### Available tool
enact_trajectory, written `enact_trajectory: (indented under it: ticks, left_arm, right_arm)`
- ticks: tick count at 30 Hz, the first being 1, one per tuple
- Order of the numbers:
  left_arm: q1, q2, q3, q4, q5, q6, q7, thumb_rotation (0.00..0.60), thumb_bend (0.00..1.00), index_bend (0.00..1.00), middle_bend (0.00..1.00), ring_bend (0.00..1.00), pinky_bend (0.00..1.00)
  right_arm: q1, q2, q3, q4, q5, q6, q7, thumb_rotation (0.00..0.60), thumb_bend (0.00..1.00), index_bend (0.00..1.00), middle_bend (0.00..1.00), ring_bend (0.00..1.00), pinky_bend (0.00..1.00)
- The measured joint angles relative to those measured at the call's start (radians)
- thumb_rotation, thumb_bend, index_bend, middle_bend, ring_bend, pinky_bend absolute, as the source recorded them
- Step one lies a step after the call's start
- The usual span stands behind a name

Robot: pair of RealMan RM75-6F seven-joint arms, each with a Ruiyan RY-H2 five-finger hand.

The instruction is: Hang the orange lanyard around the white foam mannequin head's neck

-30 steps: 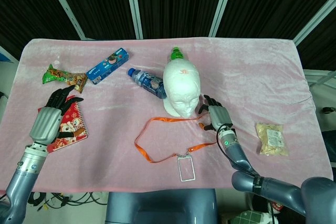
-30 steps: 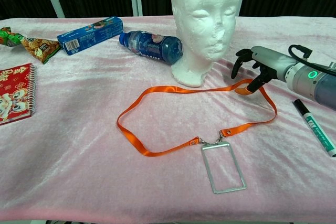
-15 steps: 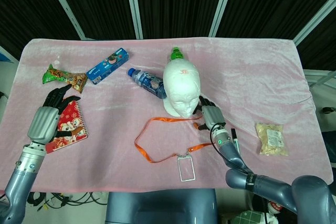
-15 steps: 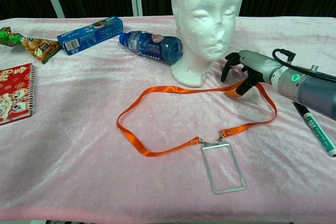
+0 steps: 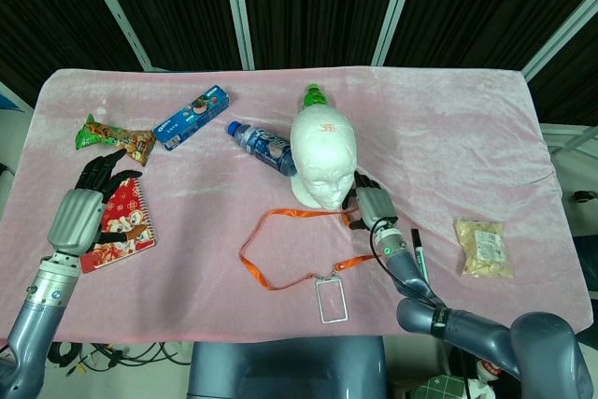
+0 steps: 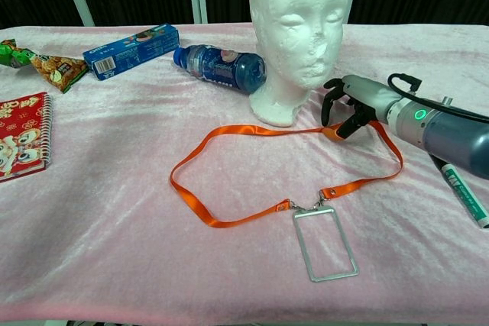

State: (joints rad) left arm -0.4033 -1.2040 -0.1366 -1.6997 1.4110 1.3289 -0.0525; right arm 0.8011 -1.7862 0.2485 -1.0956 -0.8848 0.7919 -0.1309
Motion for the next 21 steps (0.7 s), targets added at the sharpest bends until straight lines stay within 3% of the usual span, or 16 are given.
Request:
enact_trajectory:
  ticks: [11,15,21]
  left_arm:
    - [0.0,-0.004,-0.006,0.0,-0.008,-0.008,0.007,0.6,0.0,0.24,0.03,0.0,0.0]
    - [-0.002,-0.008,-0.006,0.004,-0.015,-0.019,0.012,0.6,0.07,0.24,0.03,0.0,0.0]
    - [-0.019,-0.02,-0.01,0.01,-0.051,-0.074,0.006,0.6,0.08,0.27,0.05,0.0,0.0]
  right_arm:
    - [-0.003,-0.011,0.002,0.016,-0.007,-0.018,0.006,0.6,0.37,0.67,0.04,0.08,0.13]
    - [-0.007,-0.012,0.007,0.017,-0.012,-0.016,0.016,0.6,0.39,0.68,0.04,0.08,0.13]
    - [-0.012,-0.005,0.017,0.009,-0.015,-0.015,0.025,0.6,0.4,0.68,0.04,0.08,0.13]
